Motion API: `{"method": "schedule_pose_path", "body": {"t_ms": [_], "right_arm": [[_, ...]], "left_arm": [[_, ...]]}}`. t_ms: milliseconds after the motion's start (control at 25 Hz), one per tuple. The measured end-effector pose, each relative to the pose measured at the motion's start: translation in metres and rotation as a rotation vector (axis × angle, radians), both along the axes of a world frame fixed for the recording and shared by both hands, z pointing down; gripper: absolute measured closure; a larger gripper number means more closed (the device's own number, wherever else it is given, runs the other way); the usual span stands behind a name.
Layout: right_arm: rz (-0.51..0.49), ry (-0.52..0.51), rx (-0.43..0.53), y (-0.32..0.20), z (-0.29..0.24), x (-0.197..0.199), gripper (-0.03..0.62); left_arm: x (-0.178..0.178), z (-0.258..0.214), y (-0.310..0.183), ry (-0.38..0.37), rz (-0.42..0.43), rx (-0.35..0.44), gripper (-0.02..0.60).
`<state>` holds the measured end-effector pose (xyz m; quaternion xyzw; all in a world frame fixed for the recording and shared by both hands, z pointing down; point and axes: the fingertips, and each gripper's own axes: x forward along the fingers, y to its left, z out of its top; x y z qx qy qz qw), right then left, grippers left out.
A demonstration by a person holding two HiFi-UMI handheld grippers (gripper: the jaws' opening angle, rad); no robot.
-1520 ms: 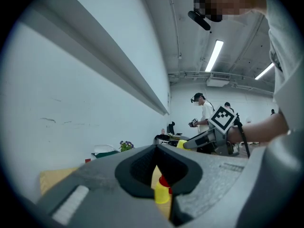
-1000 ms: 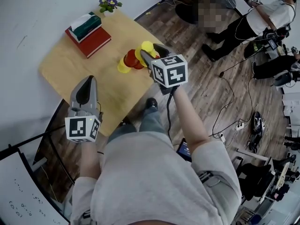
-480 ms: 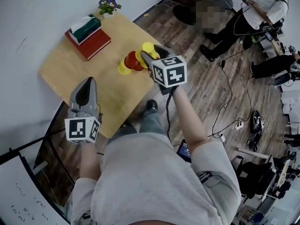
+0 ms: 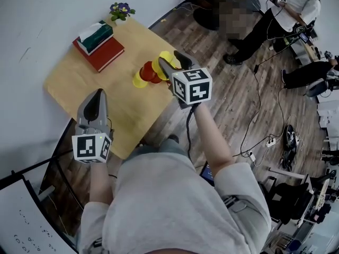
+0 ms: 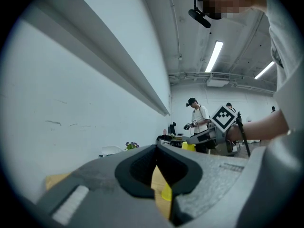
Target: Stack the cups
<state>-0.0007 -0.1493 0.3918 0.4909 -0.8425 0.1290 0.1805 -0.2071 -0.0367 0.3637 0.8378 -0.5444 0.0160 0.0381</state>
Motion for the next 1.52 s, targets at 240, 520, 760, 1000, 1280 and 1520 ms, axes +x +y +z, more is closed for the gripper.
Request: {"method": "schedule_pose_path", "body": {"t_ms": [240, 520, 760, 1000, 1280, 1520], "right_arm": [[0.042, -0.055, 0.153, 0.022, -0.033, 0.012, 0.528], [0.036, -0.090, 0.248, 0.059, -0.058, 0.030, 0.591], [0.051, -0.155, 0.307, 0.084, -0.082, 0.053, 0.591], [0.046, -0.147, 0.358, 0.106, -0.096, 0.074, 0.591], [0.059, -0.150, 0.428, 0.132, -0.115, 0.100, 0.592], [0.067, -0.144, 0.458, 0.154, -0.123, 0.119, 0.592]], "left_arm": [[0.016, -0.014, -0.004, -0.006, 0.016, 0.031, 0.575], [0.040, -0.039, 0.004, 0.015, 0.017, 0.074, 0.576], [0.055, -0.060, 0.021, 0.034, -0.004, 0.106, 0.575], [0.069, -0.076, 0.042, 0.042, -0.026, 0.135, 0.575], [0.084, -0.087, 0.065, 0.050, -0.049, 0.163, 0.576], [0.098, -0.095, 0.083, 0.062, -0.062, 0.185, 0.577]]}}
